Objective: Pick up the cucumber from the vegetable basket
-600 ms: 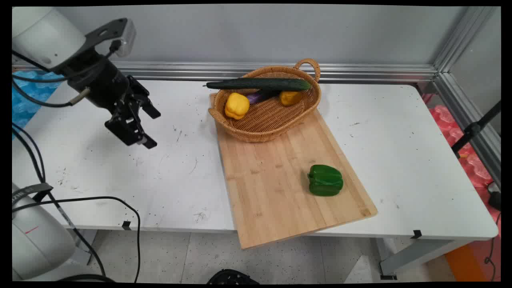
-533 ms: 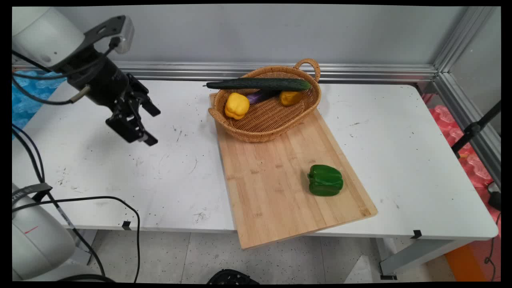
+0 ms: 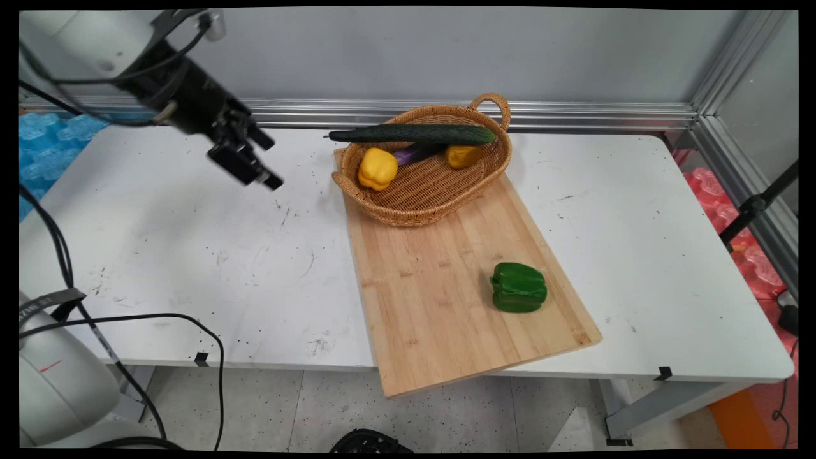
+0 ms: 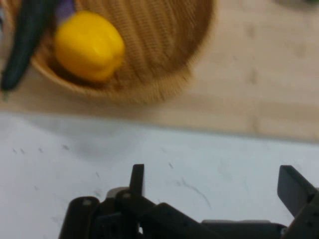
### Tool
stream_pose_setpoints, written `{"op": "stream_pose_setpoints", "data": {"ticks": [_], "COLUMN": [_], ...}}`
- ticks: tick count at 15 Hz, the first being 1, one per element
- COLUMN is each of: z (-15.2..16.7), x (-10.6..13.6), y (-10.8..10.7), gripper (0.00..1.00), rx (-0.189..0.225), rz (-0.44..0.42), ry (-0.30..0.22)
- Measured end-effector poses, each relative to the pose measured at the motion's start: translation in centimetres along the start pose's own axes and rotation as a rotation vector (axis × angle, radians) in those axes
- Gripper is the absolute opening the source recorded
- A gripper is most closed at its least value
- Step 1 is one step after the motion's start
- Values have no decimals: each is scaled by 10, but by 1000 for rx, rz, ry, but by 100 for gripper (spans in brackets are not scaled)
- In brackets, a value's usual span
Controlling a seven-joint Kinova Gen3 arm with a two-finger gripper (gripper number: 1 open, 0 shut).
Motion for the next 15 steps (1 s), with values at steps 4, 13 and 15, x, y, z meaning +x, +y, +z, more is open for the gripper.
{"op": "stream_pose_setpoints", "data": {"ticks": [4, 13, 15], "z": [21, 85, 100], "x": [34, 103, 113], "y": [-25, -80, -90], "gripper": [100, 100, 100], "rx": [45, 118, 125], "rz": [-31, -22, -13], "ry": [65, 122, 124]}}
